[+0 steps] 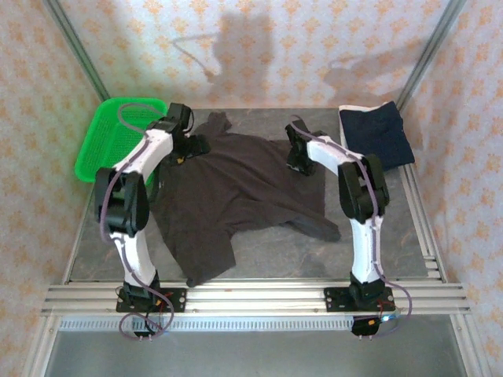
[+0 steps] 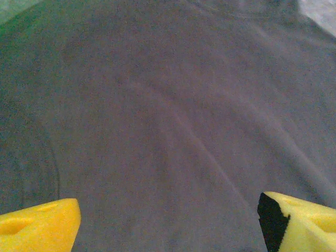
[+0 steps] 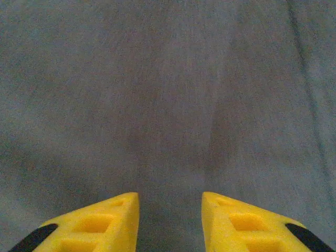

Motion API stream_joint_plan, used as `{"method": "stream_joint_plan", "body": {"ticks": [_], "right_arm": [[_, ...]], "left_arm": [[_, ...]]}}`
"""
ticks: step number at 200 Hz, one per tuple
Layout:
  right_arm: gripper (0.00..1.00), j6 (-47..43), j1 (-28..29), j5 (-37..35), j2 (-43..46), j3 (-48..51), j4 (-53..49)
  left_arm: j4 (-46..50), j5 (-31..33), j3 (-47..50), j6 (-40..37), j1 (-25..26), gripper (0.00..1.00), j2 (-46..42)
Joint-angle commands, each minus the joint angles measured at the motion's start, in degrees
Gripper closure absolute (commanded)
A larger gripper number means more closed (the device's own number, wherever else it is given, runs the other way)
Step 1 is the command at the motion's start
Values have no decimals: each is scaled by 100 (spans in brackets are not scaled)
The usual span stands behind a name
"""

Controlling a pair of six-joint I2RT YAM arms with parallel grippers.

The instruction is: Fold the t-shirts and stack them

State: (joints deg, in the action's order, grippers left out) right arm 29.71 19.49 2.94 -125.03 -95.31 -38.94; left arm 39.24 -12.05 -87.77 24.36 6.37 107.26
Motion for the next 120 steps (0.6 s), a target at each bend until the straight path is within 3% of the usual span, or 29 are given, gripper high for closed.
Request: {"method": "stream_joint_plan", "body": {"ticks": [1,28,65,120], "right_arm": [[66,-98,-289,-31,-377,-780,-465],[69,23,-520,269,-1120,-1626,-752],[71,27,-835,506,-2052,-2821,-945],[70,-565,-1111,557,-2971,-5519,-1530]], "left_arm": [[-276,23,842,-30,113,11,-715],[-693,43,2028,210,265,9,-1436],[-866,37,2812,294,454,9,-1720],[-932,-6,2218,179,489,8,-833]]}}
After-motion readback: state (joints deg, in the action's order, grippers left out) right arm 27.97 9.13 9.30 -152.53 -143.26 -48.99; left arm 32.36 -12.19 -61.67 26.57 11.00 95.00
